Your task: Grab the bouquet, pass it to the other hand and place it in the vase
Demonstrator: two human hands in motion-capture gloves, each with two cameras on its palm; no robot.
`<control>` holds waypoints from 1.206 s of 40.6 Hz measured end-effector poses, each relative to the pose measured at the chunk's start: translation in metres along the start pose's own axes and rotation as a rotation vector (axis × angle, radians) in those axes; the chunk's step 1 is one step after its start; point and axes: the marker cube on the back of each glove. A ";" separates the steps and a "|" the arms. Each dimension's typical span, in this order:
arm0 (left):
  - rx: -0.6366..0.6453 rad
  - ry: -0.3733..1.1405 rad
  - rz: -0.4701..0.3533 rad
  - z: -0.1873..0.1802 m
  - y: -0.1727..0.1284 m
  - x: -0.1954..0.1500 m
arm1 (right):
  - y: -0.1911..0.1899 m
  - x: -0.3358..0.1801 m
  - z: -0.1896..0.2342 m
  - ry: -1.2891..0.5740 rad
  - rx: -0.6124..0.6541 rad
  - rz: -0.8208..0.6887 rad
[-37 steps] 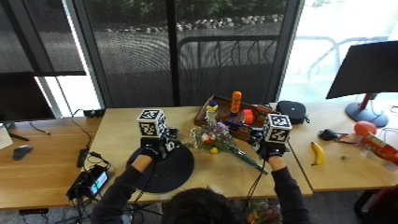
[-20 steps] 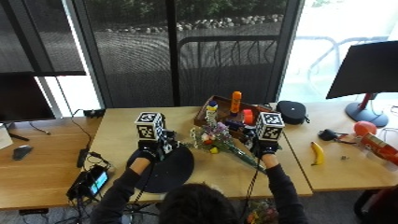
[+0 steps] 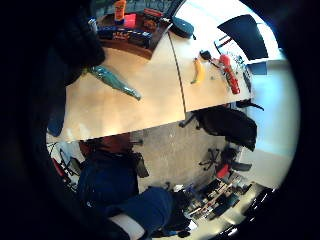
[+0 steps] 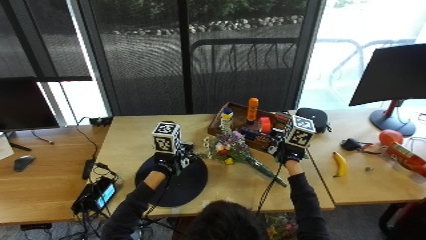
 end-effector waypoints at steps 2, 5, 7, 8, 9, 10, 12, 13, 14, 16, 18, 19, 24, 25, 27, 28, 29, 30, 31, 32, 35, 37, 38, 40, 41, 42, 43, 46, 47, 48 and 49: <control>0.010 0.001 0.004 -0.001 -0.001 0.004 | -0.004 0.004 -0.001 0.006 -0.003 0.016; 0.022 0.004 0.014 -0.002 -0.003 0.008 | -0.009 0.008 -0.001 0.015 -0.014 0.043; 0.022 0.005 0.021 -0.002 -0.004 0.010 | -0.015 0.011 0.002 0.029 -0.032 0.072; 0.021 0.005 0.023 -0.002 -0.004 0.011 | -0.018 0.012 0.003 0.038 -0.043 0.086; 0.021 0.005 0.025 -0.002 -0.004 0.012 | -0.022 0.014 0.005 0.047 -0.054 0.098; 0.020 0.005 0.026 -0.002 -0.004 0.013 | -0.026 0.016 0.008 0.056 -0.066 0.110; 0.019 0.005 0.028 -0.002 -0.004 0.013 | -0.035 0.020 0.015 0.075 -0.094 0.131; 0.019 0.005 0.029 -0.002 -0.004 0.013 | -0.040 0.023 0.020 0.083 -0.113 0.141; 0.020 0.005 0.030 -0.002 -0.003 0.013 | -0.045 0.027 0.024 0.089 -0.132 0.148; 0.017 0.007 0.029 -0.002 -0.003 0.012 | -0.052 0.032 0.034 0.091 -0.164 0.158; 0.011 0.009 0.023 -0.001 -0.003 0.010 | -0.058 0.038 0.045 0.082 -0.191 0.170; 0.007 0.009 0.019 0.000 -0.003 0.009 | -0.061 0.040 0.052 0.078 -0.204 0.179; -0.015 -0.003 0.007 0.004 -0.003 0.005 | -0.070 0.056 0.096 0.099 -0.352 0.237; -0.021 -0.008 0.005 0.005 -0.003 0.005 | -0.069 0.058 0.105 0.102 -0.396 0.254; -0.033 -0.017 0.005 0.009 -0.004 0.004 | -0.072 0.062 0.123 0.105 -0.400 0.267; -0.037 -0.019 0.005 0.011 -0.004 0.004 | -0.077 0.065 0.132 0.106 -0.363 0.261; -0.038 -0.021 0.005 0.013 -0.004 0.004 | -0.082 0.067 0.140 0.104 -0.324 0.253; -0.037 -0.022 0.007 0.014 -0.003 0.005 | -0.084 0.068 0.146 0.100 -0.297 0.251; -0.036 -0.022 0.008 0.015 -0.002 0.005 | -0.083 0.068 0.150 0.097 -0.278 0.256; -0.035 -0.021 0.010 0.016 -0.002 0.006 | -0.080 0.068 0.153 0.097 -0.260 0.267; -0.036 -0.014 0.017 0.022 -0.003 0.008 | -0.071 0.065 0.158 0.096 -0.205 0.312; -0.037 -0.014 0.023 0.026 -0.005 0.010 | -0.071 0.067 0.166 0.082 -0.185 0.359; -0.040 -0.014 0.026 0.028 -0.006 0.011 | -0.072 0.068 0.171 0.075 -0.181 0.393; -0.048 -0.015 0.030 0.032 -0.008 0.013 | -0.071 0.069 0.177 0.065 -0.178 0.459; -0.054 -0.016 0.032 0.034 -0.008 0.014 | -0.070 0.068 0.180 0.059 -0.181 0.477; -0.061 -0.016 0.032 0.035 -0.009 0.015 | -0.069 0.067 0.182 0.054 -0.188 0.487; -0.067 -0.017 0.033 0.037 -0.010 0.015 | -0.068 0.066 0.185 0.052 -0.202 0.497; -0.073 -0.022 0.040 0.041 -0.011 0.018 | -0.063 0.063 0.197 0.088 -0.282 0.539; -0.073 -0.023 0.042 0.042 -0.011 0.018 | -0.063 0.062 0.200 0.107 -0.304 0.542; -0.073 -0.024 0.044 0.043 -0.012 0.019 | -0.063 0.060 0.203 0.123 -0.314 0.538; -0.074 -0.024 0.046 0.045 -0.013 0.019 | -0.064 0.059 0.205 0.134 -0.311 0.529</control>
